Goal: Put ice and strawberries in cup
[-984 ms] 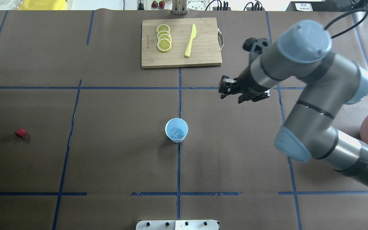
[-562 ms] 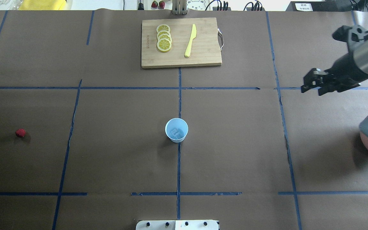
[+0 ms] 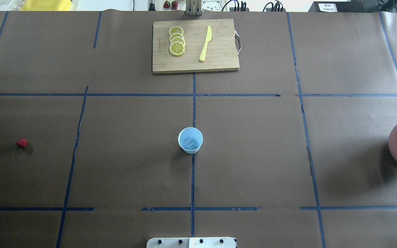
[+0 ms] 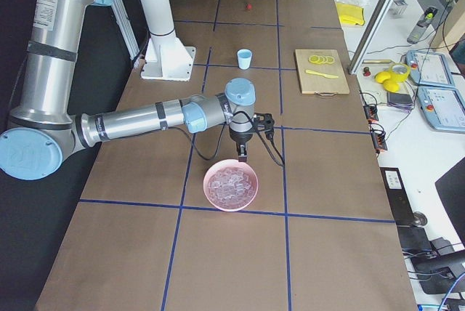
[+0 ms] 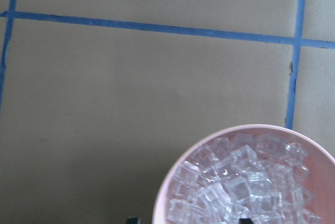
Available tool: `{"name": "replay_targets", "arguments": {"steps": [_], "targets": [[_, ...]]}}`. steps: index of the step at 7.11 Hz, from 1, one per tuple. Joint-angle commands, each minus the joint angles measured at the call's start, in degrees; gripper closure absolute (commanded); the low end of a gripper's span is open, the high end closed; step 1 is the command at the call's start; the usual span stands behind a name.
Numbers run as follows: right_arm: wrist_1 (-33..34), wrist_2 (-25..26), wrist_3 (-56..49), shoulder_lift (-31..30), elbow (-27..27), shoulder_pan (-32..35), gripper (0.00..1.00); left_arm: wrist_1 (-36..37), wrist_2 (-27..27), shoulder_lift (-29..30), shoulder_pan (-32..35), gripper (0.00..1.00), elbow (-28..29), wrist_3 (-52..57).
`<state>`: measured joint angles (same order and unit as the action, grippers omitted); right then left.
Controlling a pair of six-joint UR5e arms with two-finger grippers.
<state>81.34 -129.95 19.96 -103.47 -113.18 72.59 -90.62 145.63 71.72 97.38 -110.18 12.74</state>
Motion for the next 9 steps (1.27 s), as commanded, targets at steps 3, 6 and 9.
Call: {"name": "replay_targets", "arguments": {"steps": [3,6,9], "targets": [[-13.2,2.4,-1.3,-0.2,13.8,0.5,0.18,0.0,0.0,0.0,0.0,0.0,0.0,0.0],[-14.3,2.2,4.3,1.6,15.4,-1.3,0.18,0.0,0.0,0.0,0.0,0.0,-0.1,0.0],[-14.3,2.2,4.8,1.6,16.2,-2.1,0.18,0.0,0.0,-0.1,0.1,0.0,-0.6,-0.1]]}}
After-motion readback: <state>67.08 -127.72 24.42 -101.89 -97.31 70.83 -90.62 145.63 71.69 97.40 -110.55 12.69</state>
